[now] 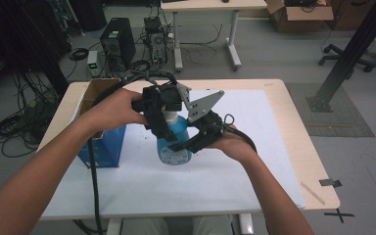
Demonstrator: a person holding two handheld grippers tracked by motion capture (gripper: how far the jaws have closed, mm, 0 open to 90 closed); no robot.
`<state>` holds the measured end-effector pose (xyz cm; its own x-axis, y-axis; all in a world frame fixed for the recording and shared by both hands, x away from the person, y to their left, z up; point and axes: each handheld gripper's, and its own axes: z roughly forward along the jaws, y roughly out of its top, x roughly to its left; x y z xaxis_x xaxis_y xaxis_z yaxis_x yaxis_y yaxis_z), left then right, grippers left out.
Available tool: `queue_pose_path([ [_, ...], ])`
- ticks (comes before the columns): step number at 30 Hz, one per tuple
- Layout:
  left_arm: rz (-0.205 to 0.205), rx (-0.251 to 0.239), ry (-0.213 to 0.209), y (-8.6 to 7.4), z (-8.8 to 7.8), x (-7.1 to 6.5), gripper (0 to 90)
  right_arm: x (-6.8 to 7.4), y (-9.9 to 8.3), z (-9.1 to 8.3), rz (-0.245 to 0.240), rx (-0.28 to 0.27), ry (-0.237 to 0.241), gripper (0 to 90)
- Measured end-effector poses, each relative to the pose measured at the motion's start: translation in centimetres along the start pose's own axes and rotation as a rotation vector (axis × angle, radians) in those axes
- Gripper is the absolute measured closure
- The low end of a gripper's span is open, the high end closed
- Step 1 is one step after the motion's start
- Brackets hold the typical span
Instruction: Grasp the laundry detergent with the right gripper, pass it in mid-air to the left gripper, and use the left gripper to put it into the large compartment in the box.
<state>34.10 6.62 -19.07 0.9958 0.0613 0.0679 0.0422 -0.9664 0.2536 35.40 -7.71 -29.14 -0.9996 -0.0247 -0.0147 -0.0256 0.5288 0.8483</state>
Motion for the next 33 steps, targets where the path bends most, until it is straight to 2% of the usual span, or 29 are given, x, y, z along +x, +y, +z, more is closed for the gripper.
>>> queue_pose_path([
  [1, 0.000, 0.000, 0.000, 0.0, 0.0, 0.0, 37.8, 0.0, 0.0, 0.0, 0.000, 0.000, 0.000, 42.1],
  [2, 0.000, 0.007, 0.003, 0.1, 0.0, 0.0, 37.8, 0.0, 0.2, -0.2, 0.011, -0.022, 0.012, 33.9],
  [7, -0.018, 0.014, 0.013, 0.0, -0.1, -0.1, 37.8, 0.0, 0.1, -1.3, 0.026, -0.023, 0.001, 28.1],
  [9, -0.030, 0.012, 0.016, -0.1, -0.3, 0.0, 37.8, -0.1, -0.2, -2.1, 0.041, 0.002, -0.017, 24.3],
  [10, -0.041, 0.008, 0.020, -0.2, -0.4, 0.0, 37.8, -0.1, -0.5, -2.6, 0.060, 0.029, -0.040, 17.5],
  [11, -0.048, 0.004, 0.027, -0.2, -0.5, 0.1, 37.8, -0.1, -0.5, -2.6, 0.060, 0.029, -0.040, 17.5],
  [13, -0.066, 0.003, 0.038, -0.3, -0.7, 0.3, 37.8, -0.2, -1.0, -3.4, 0.089, 0.052, -0.070, 13.7],
  [14, -0.078, 0.003, 0.045, -0.4, -0.9, 0.4, 37.8, -0.2, -1.4, -4.4, 0.108, 0.065, -0.098, 11.3],
  [18, -0.112, 0.015, 0.072, -0.5, -1.4, 0.7, 37.8, -0.1, -1.8, -5.8, 0.126, 0.074, -0.132, 10.5],
  [20, -0.128, 0.022, 0.080, -0.5, -1.6, 0.8, 37.8, -0.1, -2.2, -7.2, 0.143, 0.106, -0.163, 9.4],
  [27, -0.200, 0.042, 0.114, -0.5, -2.2, 1.4, 37.7, 0.0, -2.8, -9.4, 0.166, 0.164, -0.191, 8.4],
  [28, -0.223, 0.046, 0.121, -0.5, -2.4, 1.5, 37.8, 0.1, -2.8, -9.7, 0.166, 0.174, -0.195, 8.1],
  [33, -0.286, 0.054, 0.146, -0.3, -3.3, 2.0, 37.7, 0.1, -3.1, -11.0, 0.173, 0.221, -0.222, 6.4],
])
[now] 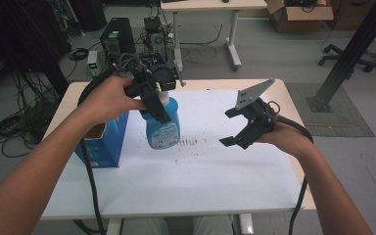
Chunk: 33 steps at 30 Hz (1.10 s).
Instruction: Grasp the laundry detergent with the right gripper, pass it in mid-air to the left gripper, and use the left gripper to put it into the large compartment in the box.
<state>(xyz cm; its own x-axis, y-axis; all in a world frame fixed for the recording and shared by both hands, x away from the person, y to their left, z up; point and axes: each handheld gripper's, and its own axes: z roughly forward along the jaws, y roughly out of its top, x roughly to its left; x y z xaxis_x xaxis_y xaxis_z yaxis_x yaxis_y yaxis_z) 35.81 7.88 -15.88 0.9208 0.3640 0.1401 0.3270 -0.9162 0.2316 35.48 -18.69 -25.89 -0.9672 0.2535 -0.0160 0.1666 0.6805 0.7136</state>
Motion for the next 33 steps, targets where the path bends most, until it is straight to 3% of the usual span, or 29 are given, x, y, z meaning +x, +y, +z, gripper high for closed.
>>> queue_pose_path([
  [13, -0.138, 0.019, 0.056, 0.3, -1.5, 1.3, 37.8, -1.0, -1.0, -1.6, -0.004, 0.097, -0.041, 5.8],
  [20, -0.258, 0.019, 0.084, 0.2, -2.1, 2.1, 37.7, -1.3, -1.1, -2.4, -0.030, 0.153, -0.040, 5.7],
  [27, -0.349, 0.027, 0.114, 0.0, -2.9, 2.9, 37.7, -1.8, -1.5, -3.0, -0.031, 0.187, -0.050, 5.7],
  [33, -0.461, 0.030, 0.157, -0.5, -3.5, 3.8, 37.7, -2.0, -2.2, -3.0, -0.043, 0.241, -0.064, 6.1],
])
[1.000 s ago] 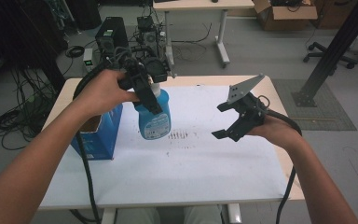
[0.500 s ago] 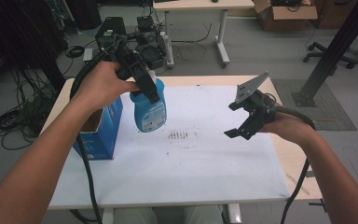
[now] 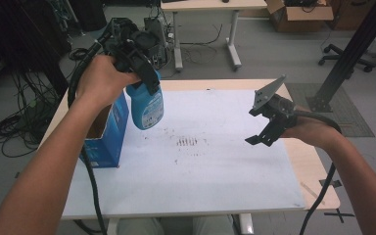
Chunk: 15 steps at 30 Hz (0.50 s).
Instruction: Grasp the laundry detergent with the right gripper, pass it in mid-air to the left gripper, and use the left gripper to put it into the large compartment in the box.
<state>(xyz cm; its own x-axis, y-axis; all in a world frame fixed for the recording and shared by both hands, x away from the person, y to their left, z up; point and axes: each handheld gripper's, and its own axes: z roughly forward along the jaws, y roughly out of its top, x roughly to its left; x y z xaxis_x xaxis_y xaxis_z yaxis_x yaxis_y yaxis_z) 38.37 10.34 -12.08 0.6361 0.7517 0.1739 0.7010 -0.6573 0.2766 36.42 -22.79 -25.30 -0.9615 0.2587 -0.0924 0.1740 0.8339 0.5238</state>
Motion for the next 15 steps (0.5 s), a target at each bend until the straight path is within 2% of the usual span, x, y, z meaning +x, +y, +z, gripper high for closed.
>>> queue_pose_path([
  [6, -0.107, -0.010, 0.034, -0.2, -0.8, 1.3, 37.7, -0.2, -0.3, -0.1, 0.003, 0.008, -0.007, 6.1],
  [10, -0.149, -0.008, 0.051, -0.3, -1.4, 1.9, 37.7, -0.2, -0.5, -0.1, -0.002, 0.024, -0.010, 6.1],
  [12, -0.185, -0.004, 0.063, -0.4, -1.9, 2.3, 37.8, -0.2, -0.6, -0.1, 0.000, 0.019, -0.012, 6.1],
  [15, -0.209, 0.001, 0.072, -0.5, -2.1, 2.5, 37.8, -0.2, -0.7, -0.1, -0.003, 0.020, -0.014, 6.1],
])
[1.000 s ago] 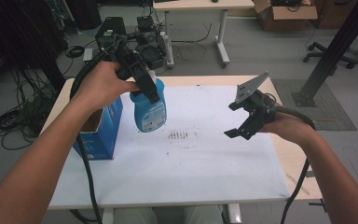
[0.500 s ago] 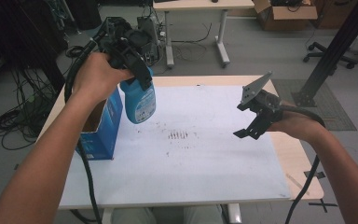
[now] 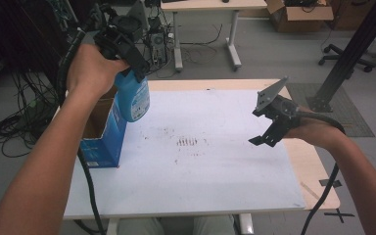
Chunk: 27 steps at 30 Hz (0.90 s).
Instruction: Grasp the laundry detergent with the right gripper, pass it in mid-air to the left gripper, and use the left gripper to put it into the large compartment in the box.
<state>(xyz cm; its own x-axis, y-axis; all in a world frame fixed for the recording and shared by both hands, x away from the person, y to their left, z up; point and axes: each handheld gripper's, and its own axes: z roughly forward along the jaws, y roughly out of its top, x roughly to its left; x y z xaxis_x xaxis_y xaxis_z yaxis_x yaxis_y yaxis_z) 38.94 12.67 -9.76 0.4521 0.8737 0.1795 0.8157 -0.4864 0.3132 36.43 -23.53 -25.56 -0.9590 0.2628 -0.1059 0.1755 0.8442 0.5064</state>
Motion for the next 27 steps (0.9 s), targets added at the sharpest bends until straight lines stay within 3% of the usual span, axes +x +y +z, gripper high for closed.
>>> queue_pose_path([
  [10, -0.118, 0.029, 0.017, -0.7, -1.2, 1.8, 37.8, 0.1, -0.1, 0.0, -0.008, 0.010, 0.010, 6.4],
  [27, -0.335, 0.059, 0.041, -3.3, -2.6, 6.9, 37.8, 0.0, 0.4, 0.5, -0.028, 0.021, 0.018, 6.8],
])
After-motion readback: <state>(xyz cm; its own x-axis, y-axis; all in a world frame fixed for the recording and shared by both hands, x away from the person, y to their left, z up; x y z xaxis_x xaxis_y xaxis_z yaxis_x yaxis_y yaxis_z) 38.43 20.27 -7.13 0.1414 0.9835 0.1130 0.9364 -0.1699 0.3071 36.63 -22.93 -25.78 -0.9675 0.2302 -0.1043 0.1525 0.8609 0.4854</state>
